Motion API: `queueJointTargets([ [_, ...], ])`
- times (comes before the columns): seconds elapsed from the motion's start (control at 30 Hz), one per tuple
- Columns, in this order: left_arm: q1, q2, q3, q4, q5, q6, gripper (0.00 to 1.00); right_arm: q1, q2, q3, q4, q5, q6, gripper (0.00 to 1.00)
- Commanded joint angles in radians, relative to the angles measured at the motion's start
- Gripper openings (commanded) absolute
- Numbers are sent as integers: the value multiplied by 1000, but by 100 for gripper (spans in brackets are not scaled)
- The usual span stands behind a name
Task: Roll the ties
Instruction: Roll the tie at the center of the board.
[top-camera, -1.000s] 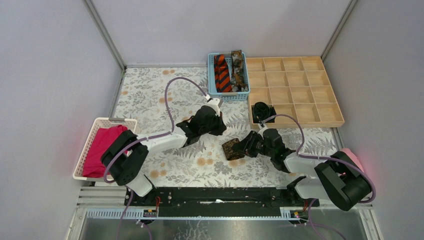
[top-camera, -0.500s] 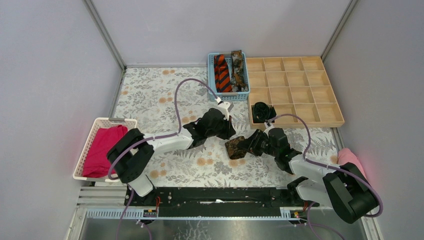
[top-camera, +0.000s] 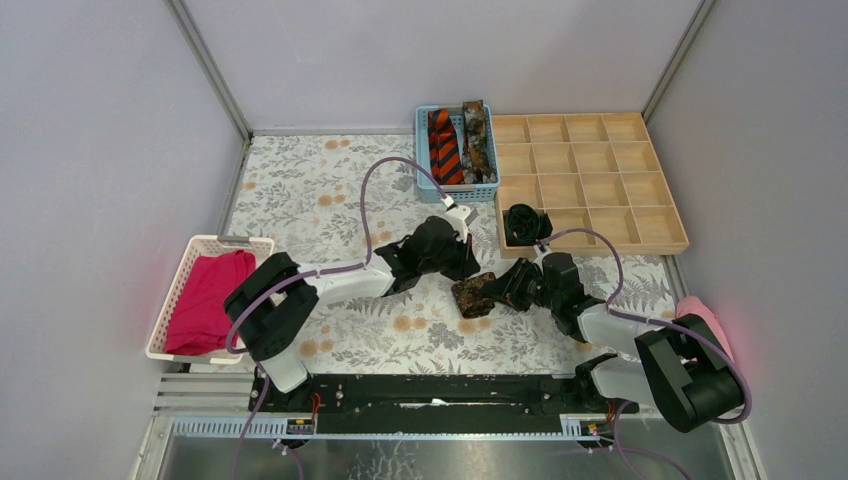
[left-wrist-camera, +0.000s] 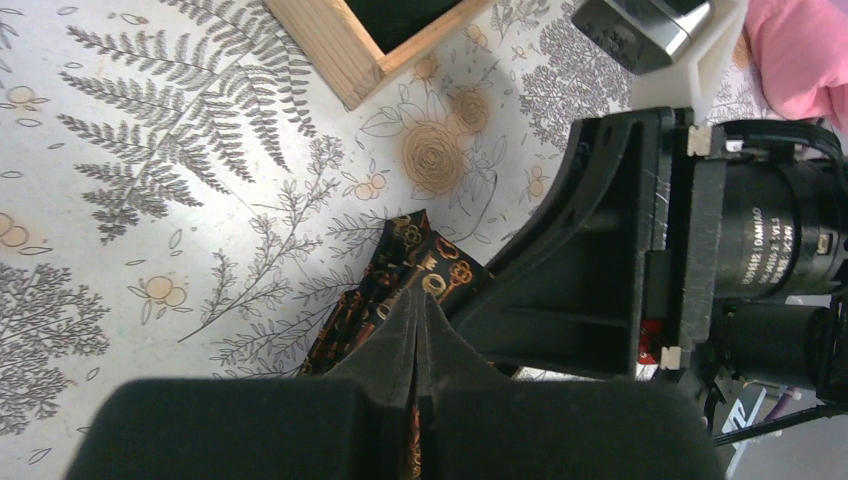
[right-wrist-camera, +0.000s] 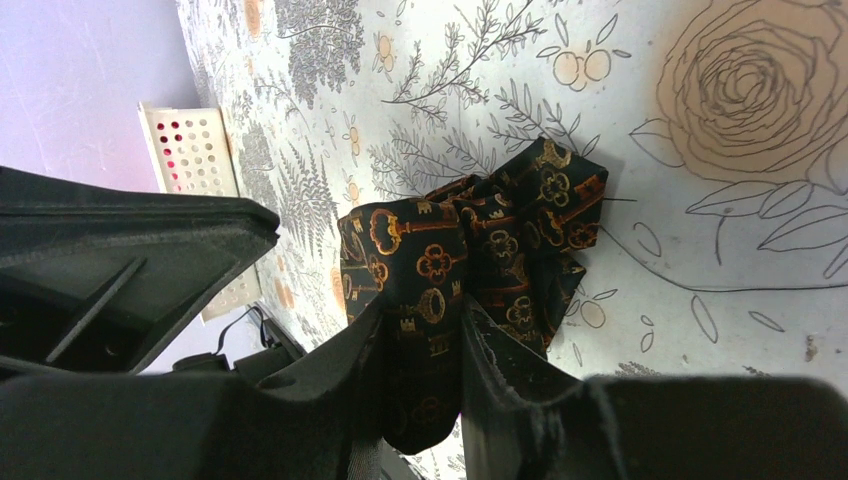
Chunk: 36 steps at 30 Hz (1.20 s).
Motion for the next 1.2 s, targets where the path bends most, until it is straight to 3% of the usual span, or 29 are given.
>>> queueJointTargets([
  [0.0,-21,26,22,56,33,26,0,-17,46,42,-70,35,-89,33],
  [0.33,-44,67,-2,44,35,31,0,-18,57,127,-245,129,-202,33],
  [0.67,-51,49,-24,-14,-13,40,0,-18,139,144,-240,116,-223,39],
  [0.9,-63,30,-24,-120,-19,33,0,-18,168,165,-252,102,-243,39],
  [1.17,-73,20,-48,-110,6,-2,0,-18,176,169,-269,111,-259,38],
])
